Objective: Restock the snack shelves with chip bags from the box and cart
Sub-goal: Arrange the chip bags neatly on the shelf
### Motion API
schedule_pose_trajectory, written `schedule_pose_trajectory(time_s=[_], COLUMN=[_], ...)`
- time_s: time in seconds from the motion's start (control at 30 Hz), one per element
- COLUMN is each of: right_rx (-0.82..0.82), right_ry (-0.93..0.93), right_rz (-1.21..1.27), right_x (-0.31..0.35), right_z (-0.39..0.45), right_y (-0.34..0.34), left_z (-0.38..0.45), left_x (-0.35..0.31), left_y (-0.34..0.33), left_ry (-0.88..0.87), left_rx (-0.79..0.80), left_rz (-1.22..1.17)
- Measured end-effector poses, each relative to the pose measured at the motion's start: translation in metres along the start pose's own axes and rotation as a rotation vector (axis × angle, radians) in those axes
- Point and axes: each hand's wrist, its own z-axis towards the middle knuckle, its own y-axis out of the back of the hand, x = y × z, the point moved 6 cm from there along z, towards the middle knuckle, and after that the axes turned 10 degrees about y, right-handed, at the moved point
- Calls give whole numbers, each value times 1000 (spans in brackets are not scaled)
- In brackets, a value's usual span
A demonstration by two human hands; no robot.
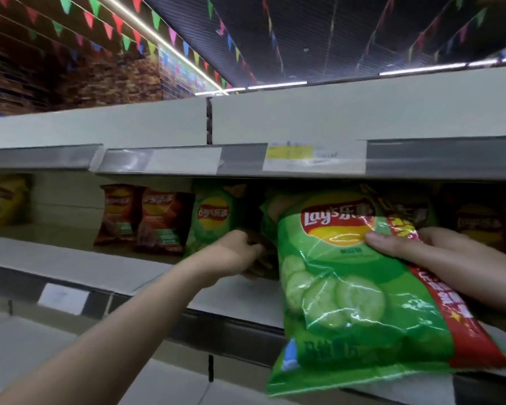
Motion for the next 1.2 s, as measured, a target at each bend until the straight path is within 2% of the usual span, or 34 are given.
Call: schedule_pose_trajectory(time_s=[0.03,0.1,0.17,0.2,0.27,0.4,0.53,0.67,0.83,1.07,1.2], right_rx=[56,60,-15,-79,-163,-352,-550,-530,-520,-427,-526], right_ry=[-108,-129,-137,-143,-137,-86,-20,52,-9,-165,-140], right_rz=[17,73,130,136,153,149,-52,-148,-300,-391,-480], right_x=[0,5,-8,-5,-8,-17,-27,-30,-46,-55,-54], right_z=[4,-2,-2,-9,-15,-27,-31,-23,-12,-24,-31], right_y=[-4,-10,-8,-9,-7,11,30,31,35,34,37], left_z=[-4,-10,-22,-31,-46,-61,-42,-26,-12,-16,-21], left_x=[-2,-7,-14,-17,-24,-45,-53,-58,-54,-43,-39], left_y=[-2,-7,-20,-29,-43,-66,-83,-90,-97,-105,-106], left_ry=[-22,-18,40,50,-11,-288,-339,-390,-372,-341,-327], left_rx=[53,171,363,457,505,449,374,262,162,157,213], left_rz=[-82,-328,-581,-618,-530,-287,-176,8,137,97,21])
